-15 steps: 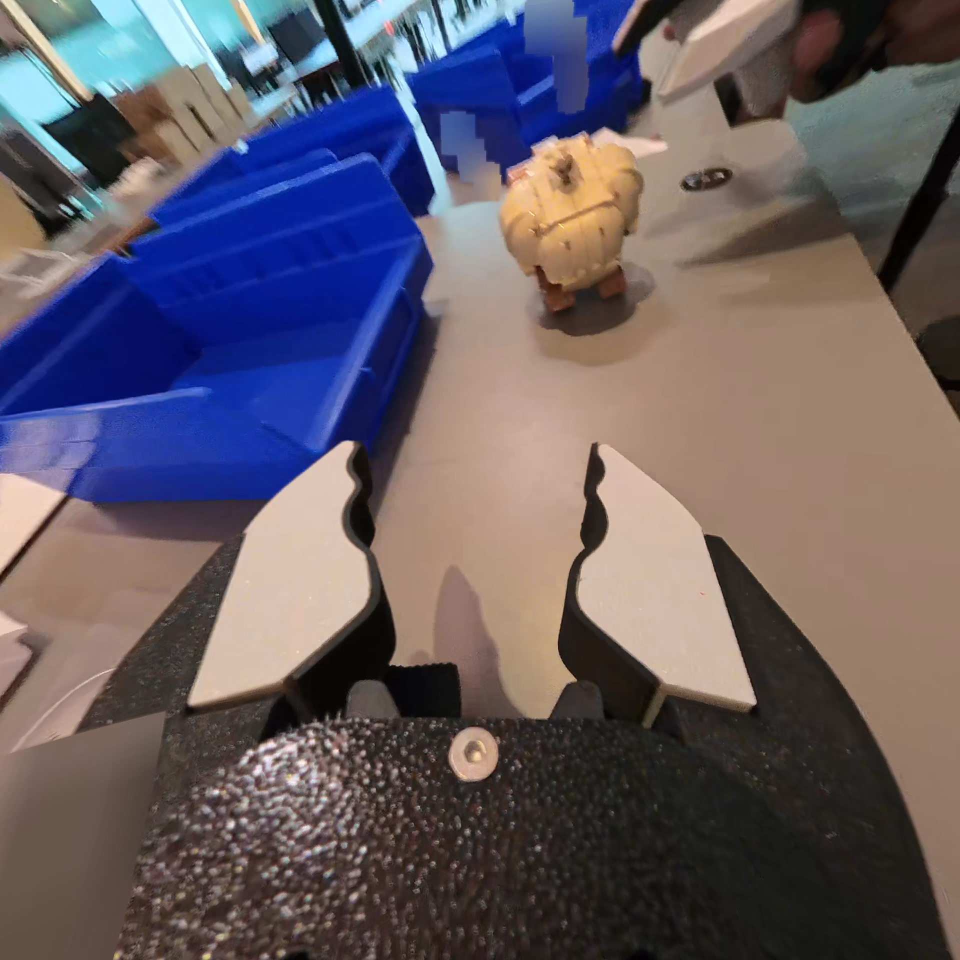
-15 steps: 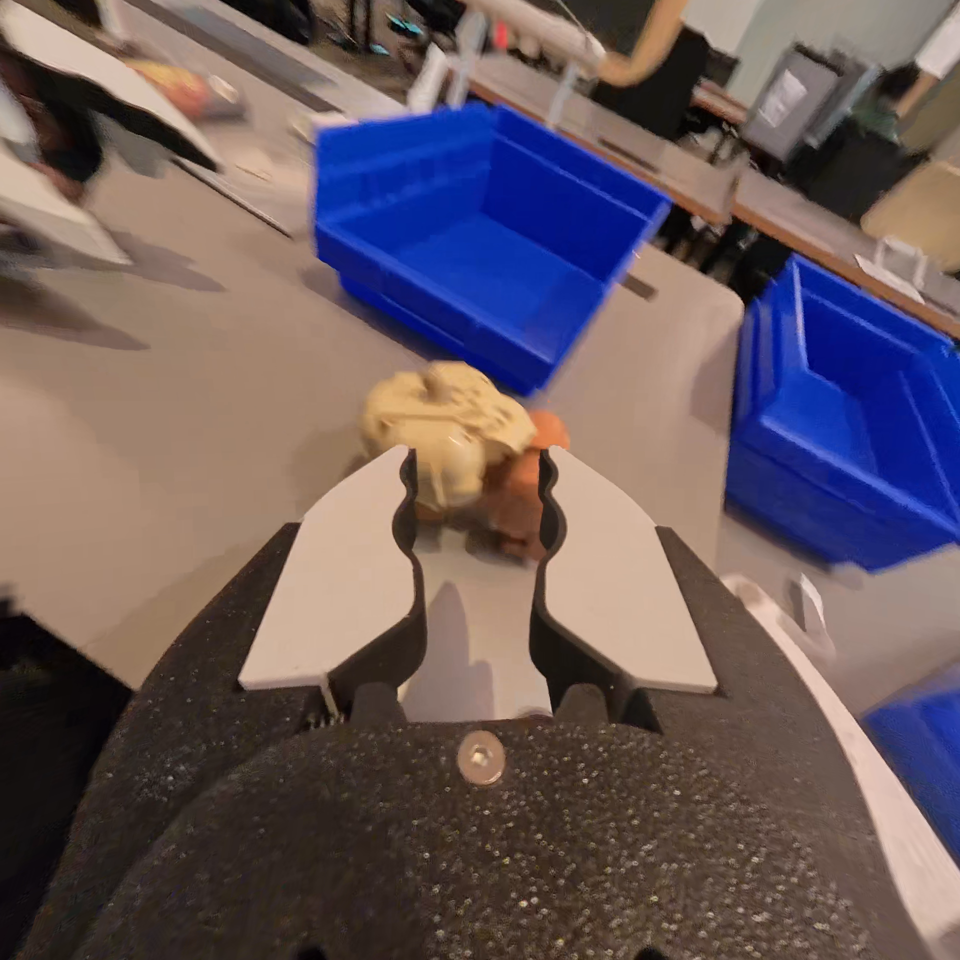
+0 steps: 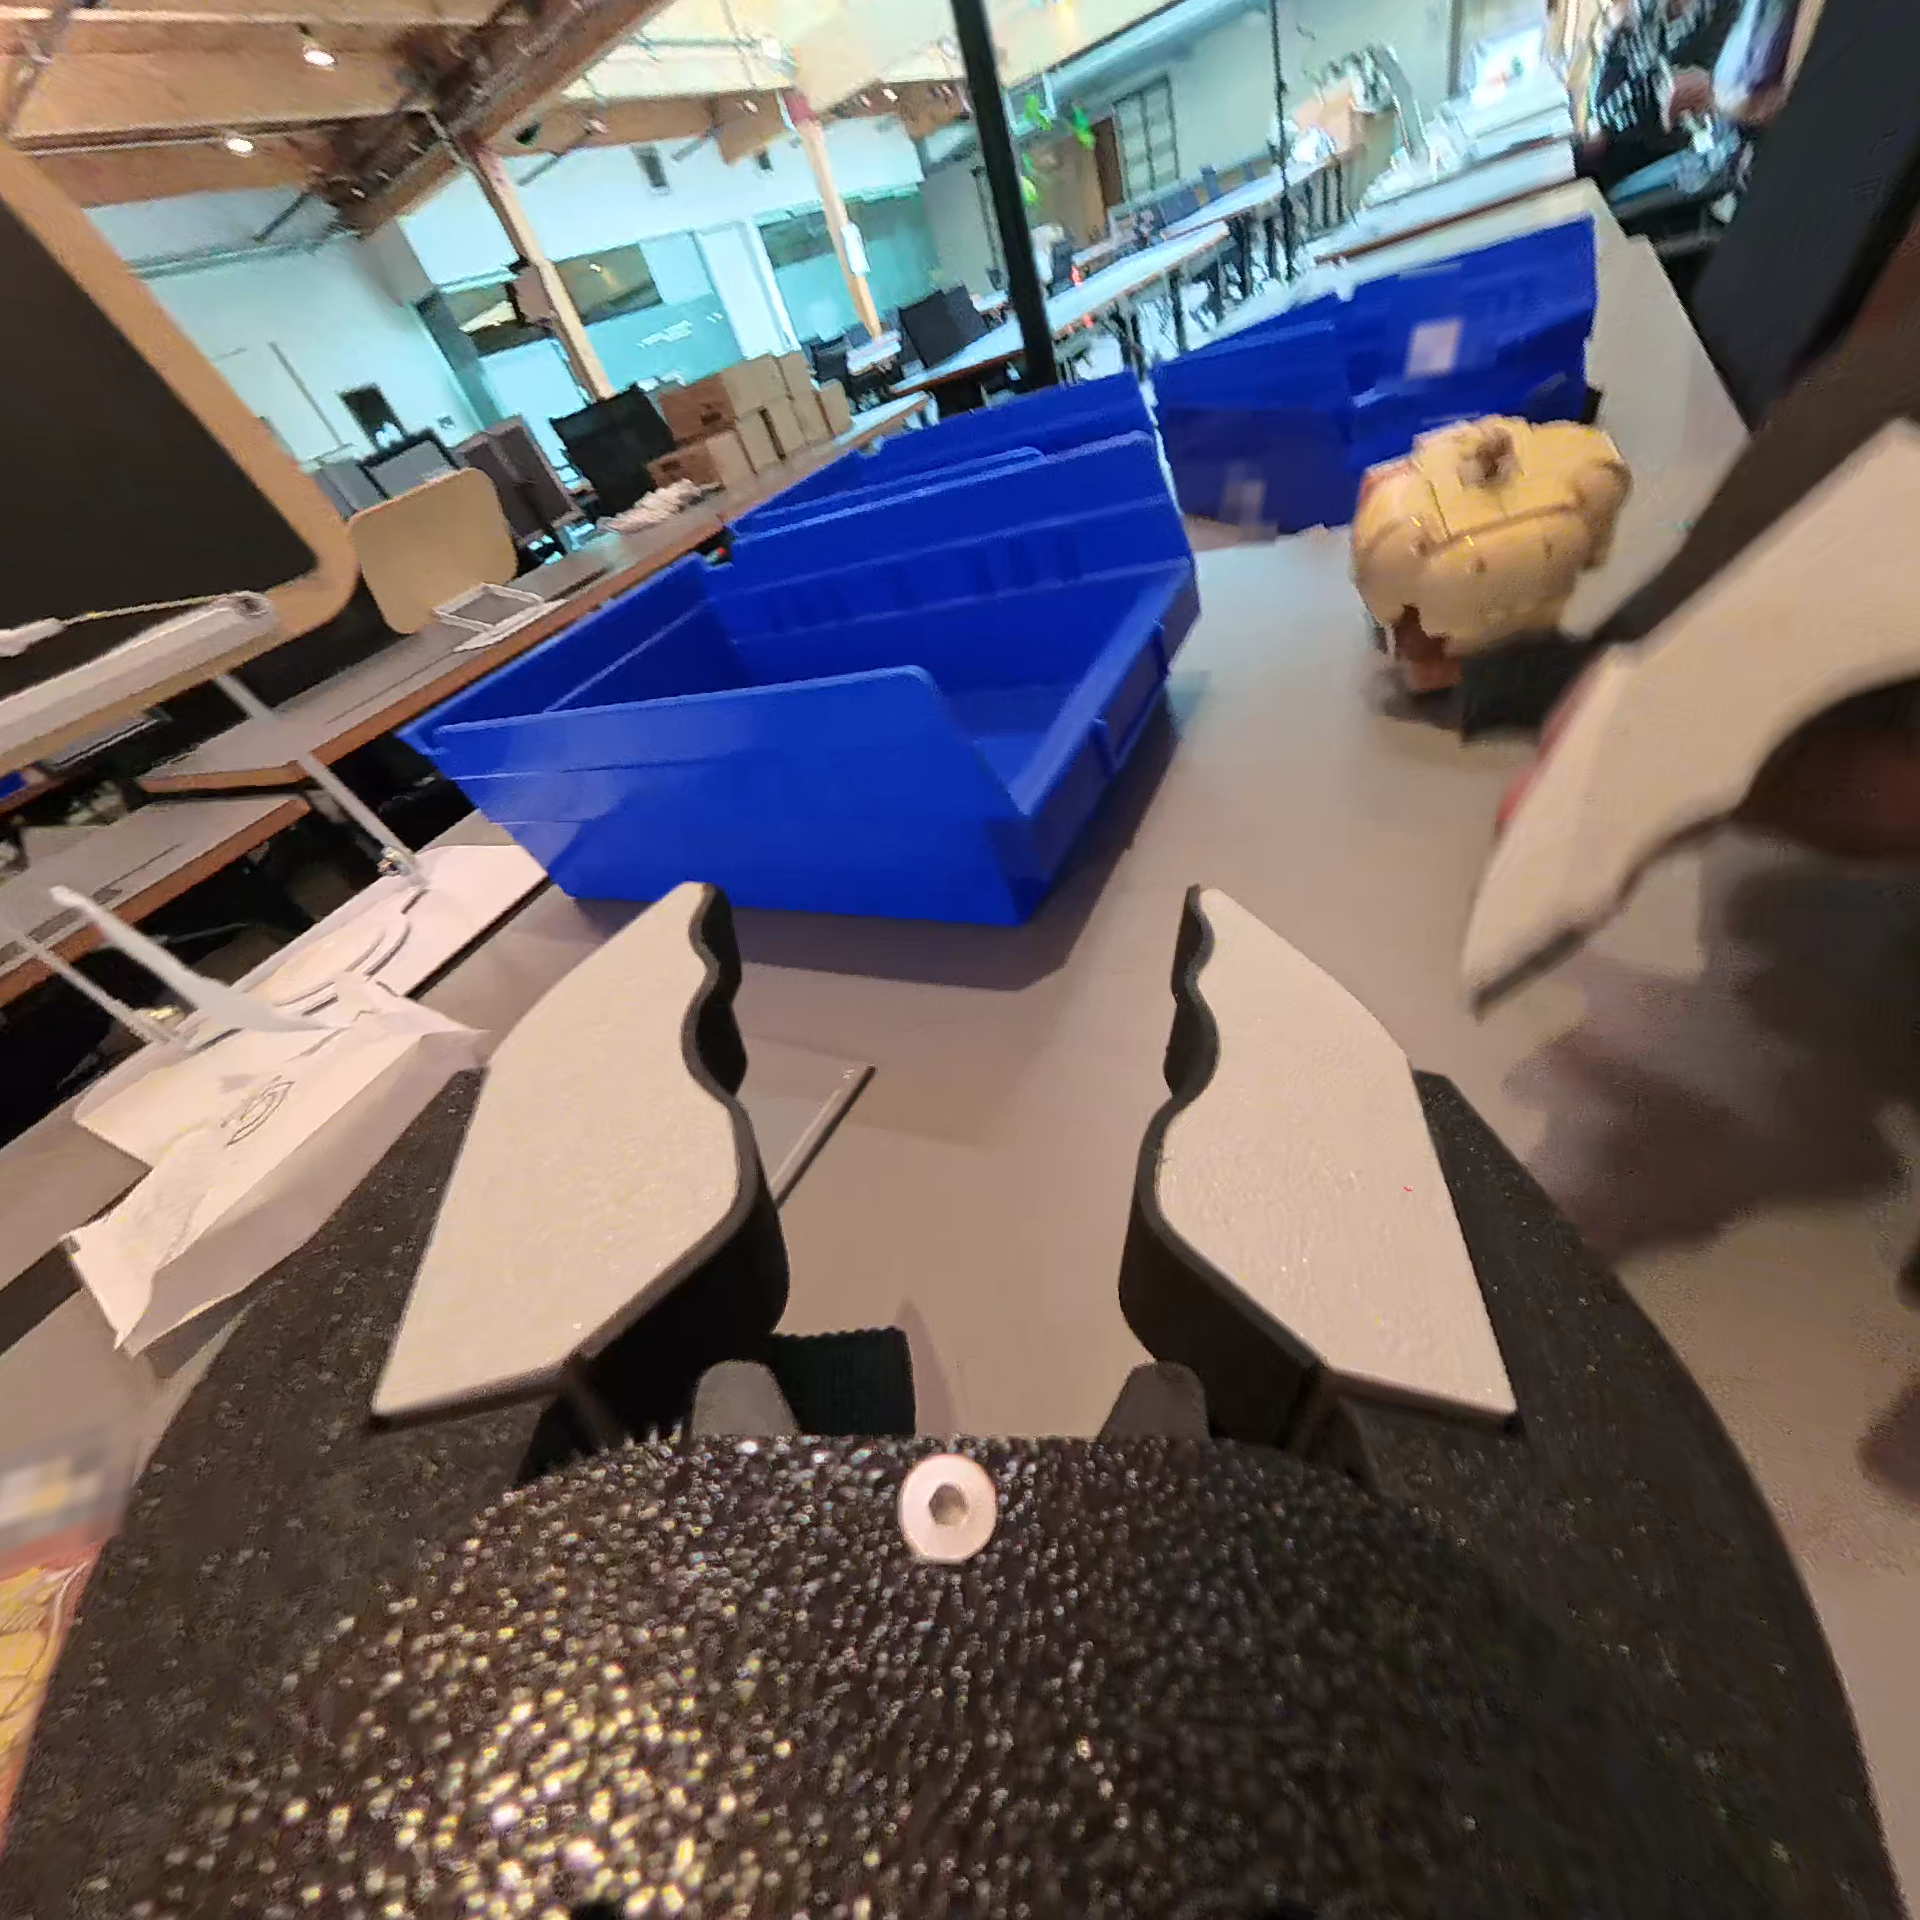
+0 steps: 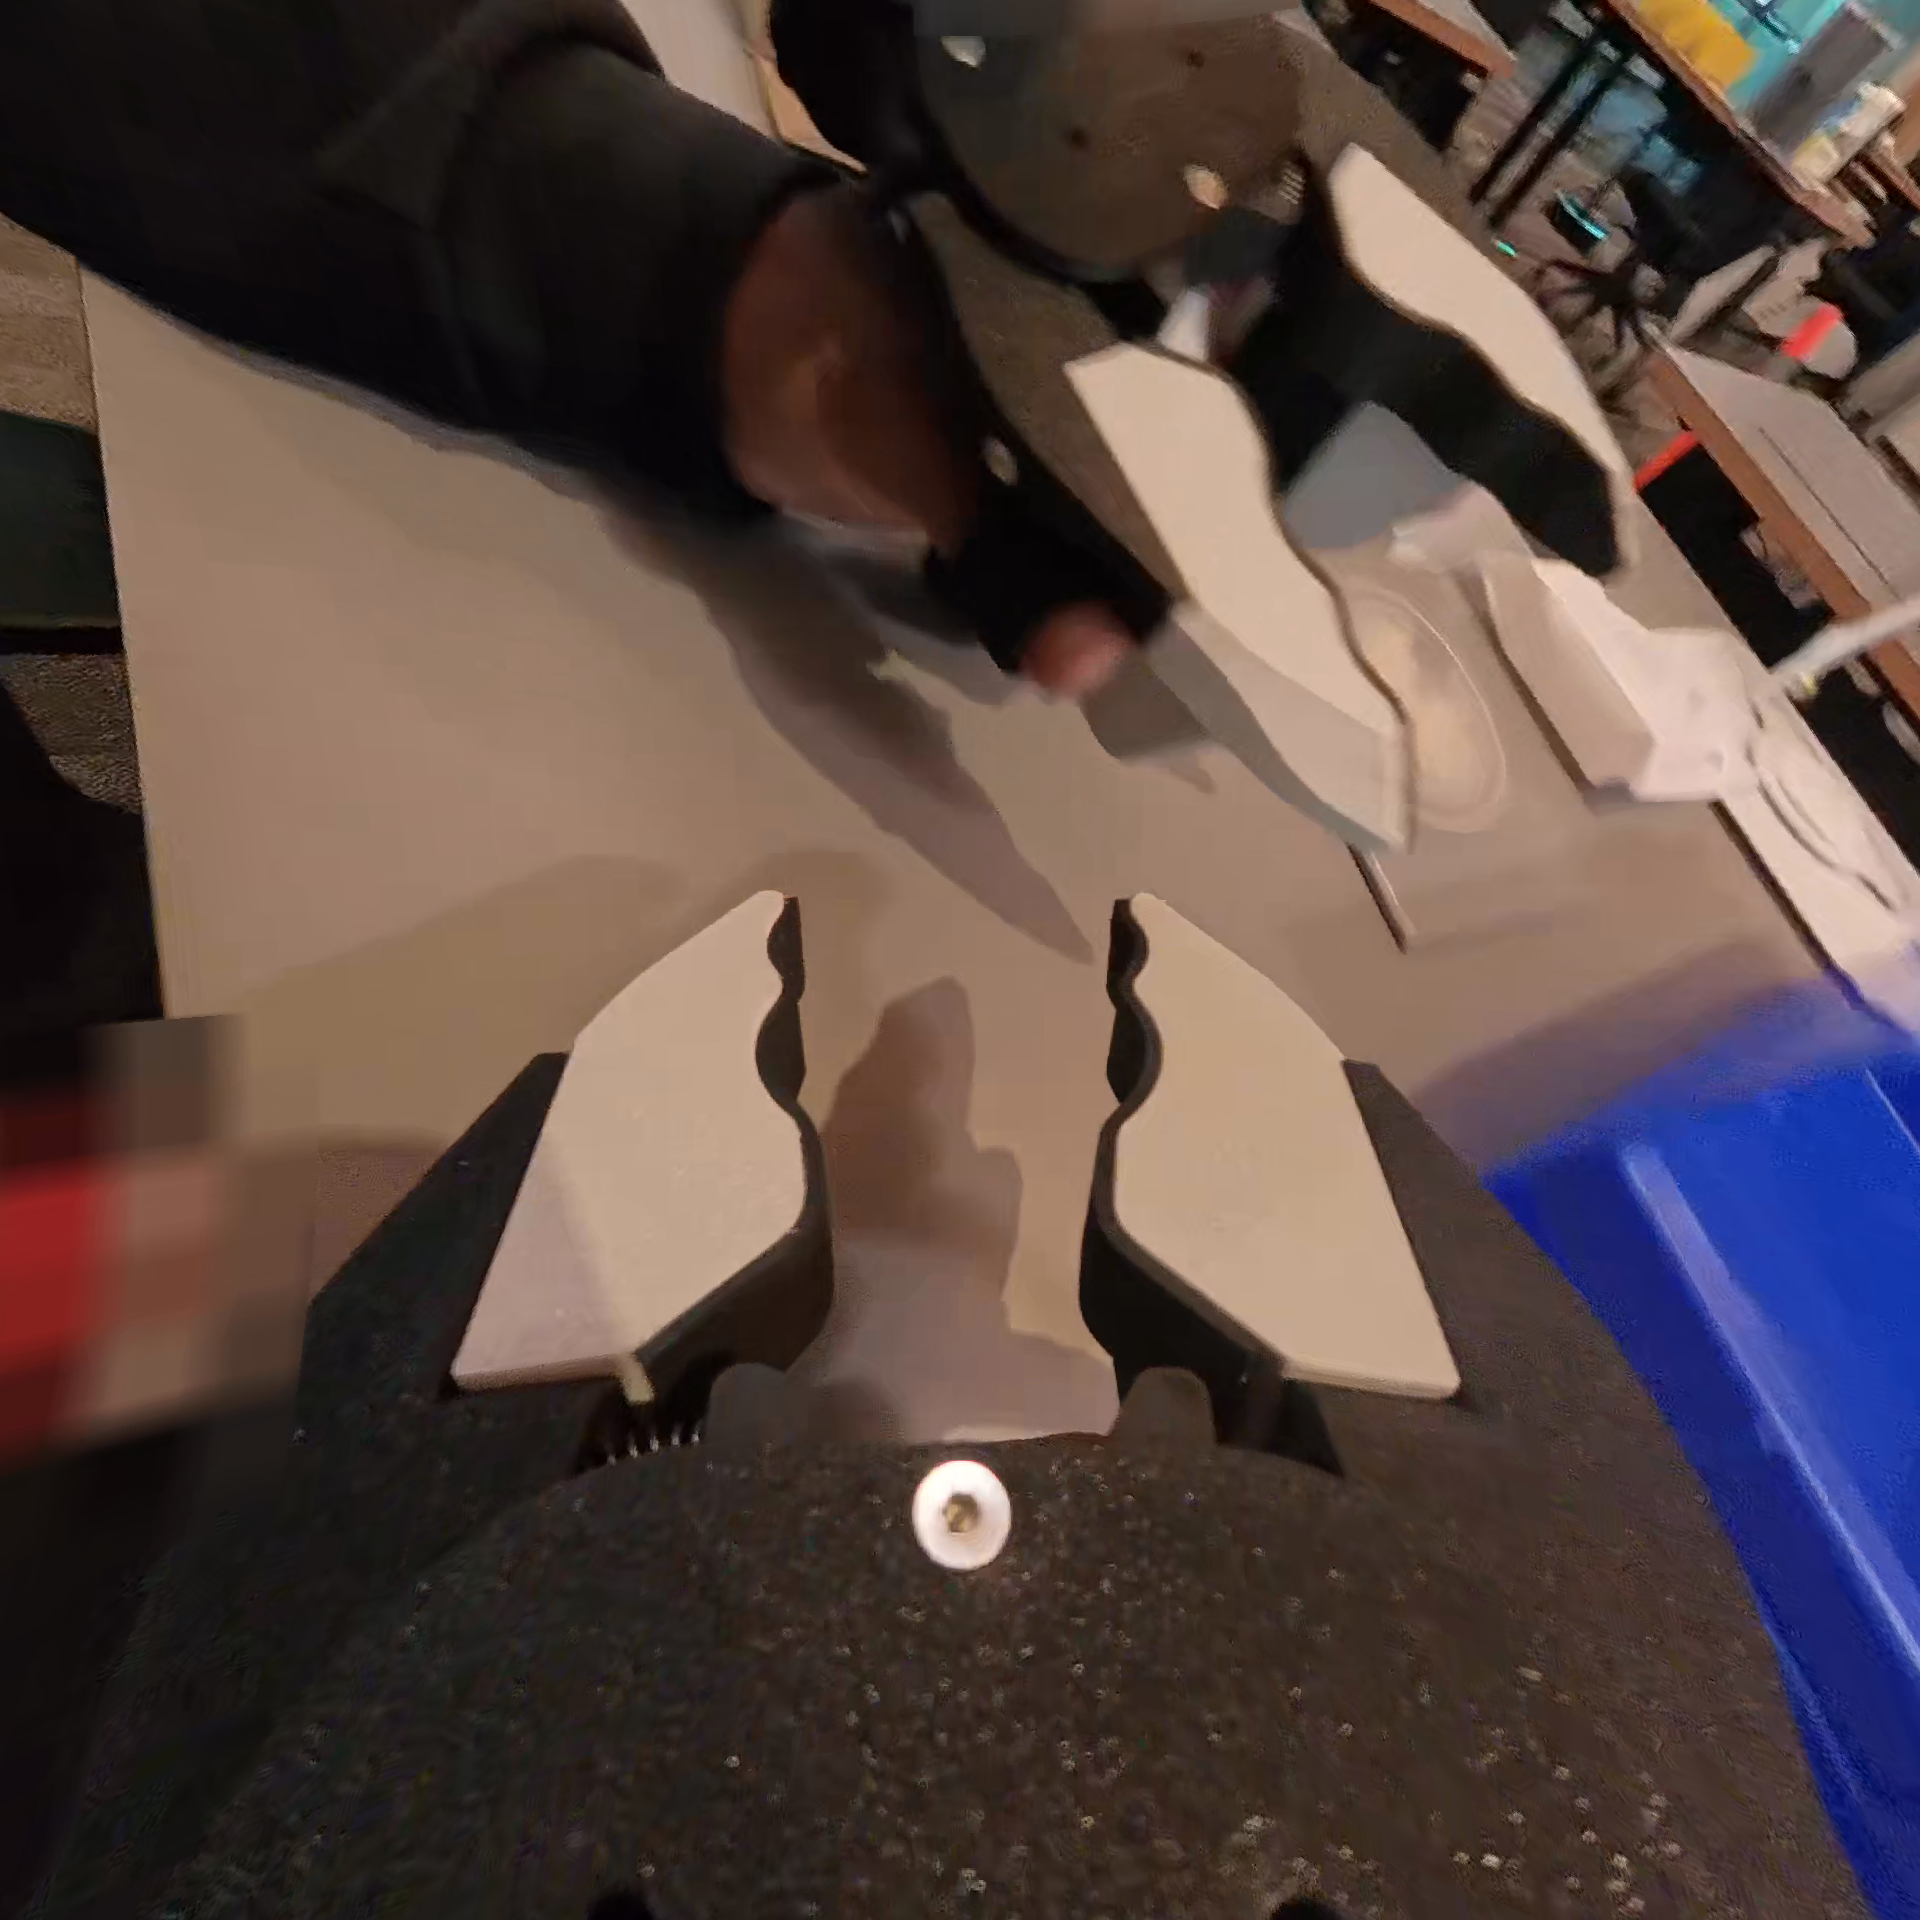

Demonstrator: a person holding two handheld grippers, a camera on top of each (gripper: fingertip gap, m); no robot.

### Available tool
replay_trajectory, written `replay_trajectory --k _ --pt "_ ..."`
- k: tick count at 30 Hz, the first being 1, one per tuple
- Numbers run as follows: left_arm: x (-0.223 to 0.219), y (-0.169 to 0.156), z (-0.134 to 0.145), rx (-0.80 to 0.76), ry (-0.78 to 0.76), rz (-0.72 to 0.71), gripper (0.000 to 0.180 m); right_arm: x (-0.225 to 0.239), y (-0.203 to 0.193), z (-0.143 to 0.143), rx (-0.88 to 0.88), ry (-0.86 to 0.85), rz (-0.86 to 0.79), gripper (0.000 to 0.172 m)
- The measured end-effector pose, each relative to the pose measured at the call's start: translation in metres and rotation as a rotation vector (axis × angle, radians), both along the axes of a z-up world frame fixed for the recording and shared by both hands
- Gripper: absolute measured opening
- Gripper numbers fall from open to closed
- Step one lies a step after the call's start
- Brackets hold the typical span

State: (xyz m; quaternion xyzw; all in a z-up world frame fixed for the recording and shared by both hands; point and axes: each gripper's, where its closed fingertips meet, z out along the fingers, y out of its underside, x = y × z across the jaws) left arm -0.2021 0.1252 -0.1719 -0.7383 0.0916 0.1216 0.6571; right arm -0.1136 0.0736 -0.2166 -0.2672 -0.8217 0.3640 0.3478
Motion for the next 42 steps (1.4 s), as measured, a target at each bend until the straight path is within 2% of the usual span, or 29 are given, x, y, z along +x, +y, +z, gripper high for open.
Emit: replay_trajectory --k 4,6,10,15,19,28,42 --pt "-0.020 -0.007 0.010 0.063 -0.027 0.066 0.079 -0.042 -0.039 0.004 0.013 0.027 0.085 0.054" --pt "-0.038 -0.017 0.016 0.096 -0.007 0.133 0.067 -0.061 -0.042 0.009 0.019 0.048 0.091 0.050" --pt "-0.073 -0.036 0.016 0.083 0.020 0.216 0.068 -0.090 -0.038 0.011 0.017 0.076 0.103 0.050" --pt "-0.110 -0.050 -0.005 -0.029 -0.014 0.327 0.063 -0.106 -0.028 0.000 -0.016 0.071 0.092 0.049" --pt "-0.127 -0.056 -0.023 -0.163 0.009 0.416 0.062 -0.102 -0.021 -0.011 -0.050 -0.027 0.099 0.051" --pt "-0.115 -0.053 -0.047 -0.330 0.065 0.307 0.049 -0.099 -0.015 -0.009 -0.159 -0.090 0.116 0.047" --pt "-0.116 -0.056 -0.059 -0.410 0.057 0.304 0.049 -0.096 -0.018 -0.014 -0.064 -0.053 0.122 0.047"
